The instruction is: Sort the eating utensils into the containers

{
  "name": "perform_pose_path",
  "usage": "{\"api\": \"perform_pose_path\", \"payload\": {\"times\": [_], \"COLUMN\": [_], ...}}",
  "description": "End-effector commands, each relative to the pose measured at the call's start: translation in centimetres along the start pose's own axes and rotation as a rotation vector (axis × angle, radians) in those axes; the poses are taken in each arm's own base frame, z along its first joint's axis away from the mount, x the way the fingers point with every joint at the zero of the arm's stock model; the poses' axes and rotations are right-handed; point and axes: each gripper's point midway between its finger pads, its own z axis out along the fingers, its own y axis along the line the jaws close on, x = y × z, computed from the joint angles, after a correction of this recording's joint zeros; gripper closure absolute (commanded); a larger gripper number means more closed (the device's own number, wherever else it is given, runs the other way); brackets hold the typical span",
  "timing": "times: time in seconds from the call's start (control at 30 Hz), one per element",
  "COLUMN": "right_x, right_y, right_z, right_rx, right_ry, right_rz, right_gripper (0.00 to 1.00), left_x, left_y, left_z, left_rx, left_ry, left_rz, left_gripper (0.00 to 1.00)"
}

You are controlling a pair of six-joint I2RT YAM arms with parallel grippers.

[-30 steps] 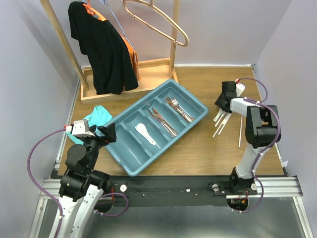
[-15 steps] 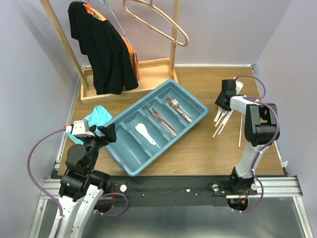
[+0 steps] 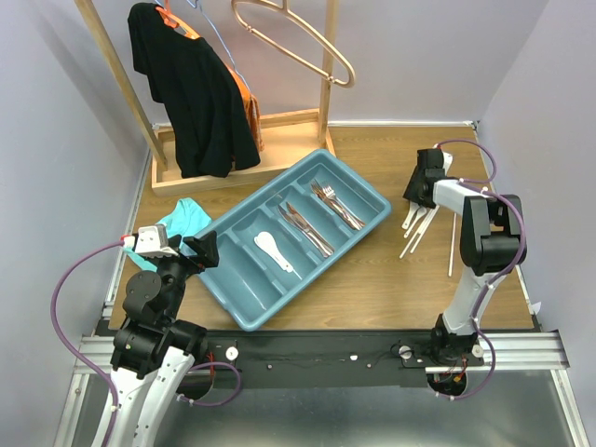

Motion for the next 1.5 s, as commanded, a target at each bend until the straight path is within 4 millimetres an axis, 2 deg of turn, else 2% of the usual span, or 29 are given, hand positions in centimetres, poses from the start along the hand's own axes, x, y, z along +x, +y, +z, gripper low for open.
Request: {"api": "perform_pose_path", "payload": {"times": [0.0, 0.1, 0.23, 0.27, 0.47, 0.6, 0.7, 0.73, 0.8, 0.9, 0.93, 1.0, 1.03, 1.1, 1.13, 1.17, 1.2, 1.23, 1.3, 1.33, 1.4, 1.47], "right_x": [3.1, 2.8, 1.1, 0.1, -3.3, -6.4, -7.8, -8.5, -9.2, -9.1, -8.3, -7.5, -6.4, -4.7, -3.2, -2.3, -1.2, 0.6, 2.7, 4.3, 5.9, 8.9], "right_y": [-0.5, -0.3, 0.8, 1.1, 1.8, 1.6, 1.9, 2.5, 3.5, 6.8, 8.7, 11.3, 13.7, 16.7, 19.2, 20.7, 22.0, 24.2, 26.4, 28.2, 29.8, 32.1], "right_z": [-0.5, -0.8, -1.8, -2.5, -5.1, -8.1, -10.0, -11.3, -12.7, -15.2, -16.3, -17.7, -19.0, -20.3, -21.8, -22.8, -22.9, -24.5, -25.4, -26.8, -28.0, -29.6], "right_rx": [-0.014, -0.032, -0.092, -0.111, -0.152, -0.166, -0.185, -0.207, -0.24, -0.323, -0.365, -0.432, -0.489, -0.569, -0.634, -0.674, -0.701, -0.759, -0.806, -0.857, -0.906, -0.991], "right_ry": [0.129, 0.12, 0.067, 0.036, -0.061, -0.153, -0.197, -0.229, -0.256, -0.283, -0.286, -0.292, -0.296, -0.289, -0.294, -0.294, -0.279, -0.278, -0.266, -0.27, -0.268, -0.248], "right_rz": [-0.057, -0.063, -0.054, -0.05, -0.05, -0.067, -0.095, -0.108, -0.143, -0.212, -0.246, -0.285, -0.319, -0.354, -0.389, -0.405, -0.424, -0.458, -0.49, -0.518, -0.537, -0.57], "right_gripper": [0.49, 0.56, 0.63, 0.64, 0.66, 0.66, 0.66, 0.66, 0.66, 0.66, 0.66, 0.66, 0.66, 0.66, 0.66, 0.66, 0.66, 0.66, 0.66, 0.66, 0.66, 0.66], "left_x": [-0.5, -0.5, -0.4, -0.5, -0.5, -0.4, -0.4, -0.4, -0.4, -0.4, -0.5, -0.4, -0.4, -0.4, -0.4, -0.4, -0.5, -0.4, -0.5, -0.5, -0.6, -0.6], "left_y": [-0.5, -0.5, -0.5, -0.5, -0.5, -0.5, -0.5, -0.5, -0.5, -0.6, -0.6, -0.6, -0.5, -0.5, -0.5, -0.5, -0.5, -0.5, -0.5, -0.4, -0.4, -0.4], "left_z": [-0.1, -0.1, -0.1, -0.1, -0.1, 0.0, 0.0, 0.0, 0.0, 0.0, 0.0, 0.0, 0.0, 0.0, 0.0, 0.0, -0.1, -0.1, -0.1, -0.2, -0.2, -0.2], "left_rx": [0.027, 0.029, 0.028, 0.029, 0.029, 0.028, 0.029, 0.028, 0.031, 0.031, 0.031, 0.031, 0.031, 0.029, 0.031, 0.03, 0.03, 0.028, 0.027, 0.026, 0.027, 0.026], "left_ry": [-0.016, -0.017, -0.014, -0.016, -0.016, -0.014, -0.012, -0.014, -0.012, -0.013, -0.015, -0.013, -0.013, -0.012, -0.013, -0.014, -0.015, -0.014, -0.016, -0.017, -0.019, -0.021], "left_rz": [0.009, 0.01, 0.011, 0.009, 0.01, 0.011, 0.011, 0.009, 0.011, 0.011, 0.009, 0.011, 0.011, 0.011, 0.011, 0.011, 0.01, 0.011, 0.009, 0.01, 0.008, 0.008], "left_gripper": [0.01, 0.01, 0.01, 0.01, 0.01, 0.01, 0.01, 0.01, 0.01, 0.01, 0.01, 0.01, 0.01, 0.01, 0.01, 0.01, 0.01, 0.01, 0.01, 0.01, 0.01, 0.01]}}
